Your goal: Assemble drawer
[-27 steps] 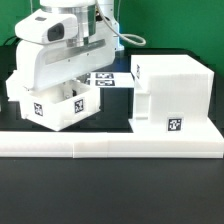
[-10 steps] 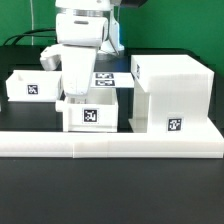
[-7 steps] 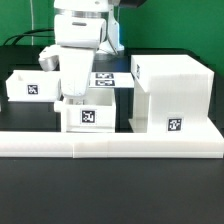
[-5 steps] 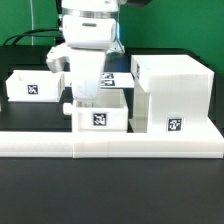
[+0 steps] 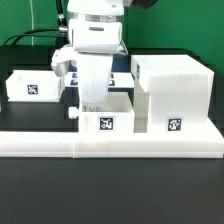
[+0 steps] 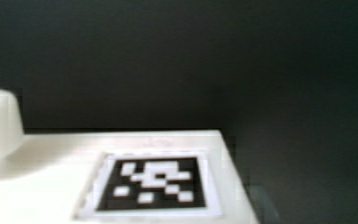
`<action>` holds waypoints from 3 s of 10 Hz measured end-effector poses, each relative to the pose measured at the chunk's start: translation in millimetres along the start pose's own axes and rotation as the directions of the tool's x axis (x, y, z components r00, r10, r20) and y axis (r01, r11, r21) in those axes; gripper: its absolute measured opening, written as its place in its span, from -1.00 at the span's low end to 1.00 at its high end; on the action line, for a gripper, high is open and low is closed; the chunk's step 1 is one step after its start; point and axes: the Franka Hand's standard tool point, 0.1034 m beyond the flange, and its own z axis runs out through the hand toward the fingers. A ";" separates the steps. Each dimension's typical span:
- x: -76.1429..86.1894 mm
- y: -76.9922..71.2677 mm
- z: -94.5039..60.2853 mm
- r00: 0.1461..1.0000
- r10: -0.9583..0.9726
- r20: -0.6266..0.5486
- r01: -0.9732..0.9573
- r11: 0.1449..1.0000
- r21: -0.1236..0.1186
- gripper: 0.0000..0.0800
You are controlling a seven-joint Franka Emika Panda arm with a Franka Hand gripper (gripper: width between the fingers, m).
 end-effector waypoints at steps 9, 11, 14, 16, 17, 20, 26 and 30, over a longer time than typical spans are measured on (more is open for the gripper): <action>18.5 4.7 5.3 1.000 -0.002 0.009 0.002 0.999 0.046 -0.89; 19.1 4.3 5.2 1.000 -0.003 0.009 0.003 0.999 0.035 -0.89; 18.0 3.0 7.8 1.000 -0.004 0.006 0.004 1.000 0.015 -0.89; 19.7 1.7 8.4 1.000 -0.001 0.005 0.001 1.000 -0.001 -0.89; 20.8 -0.1 7.9 1.000 0.004 0.004 -0.004 1.000 -0.003 -0.89; 19.7 -4.3 7.1 1.000 0.009 0.003 -0.009 1.000 -0.006 -0.89; 25.3 -5.6 8.9 1.000 0.030 0.001 -0.030 1.000 -0.008 -0.89; 28.7 -4.8 8.7 0.997 0.076 -0.001 -0.076 0.997 -0.013 -0.89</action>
Offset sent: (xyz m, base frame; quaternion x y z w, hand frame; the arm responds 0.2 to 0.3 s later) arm 0.0160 0.0129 -0.0021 0.0021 -0.0233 -0.0152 0.9996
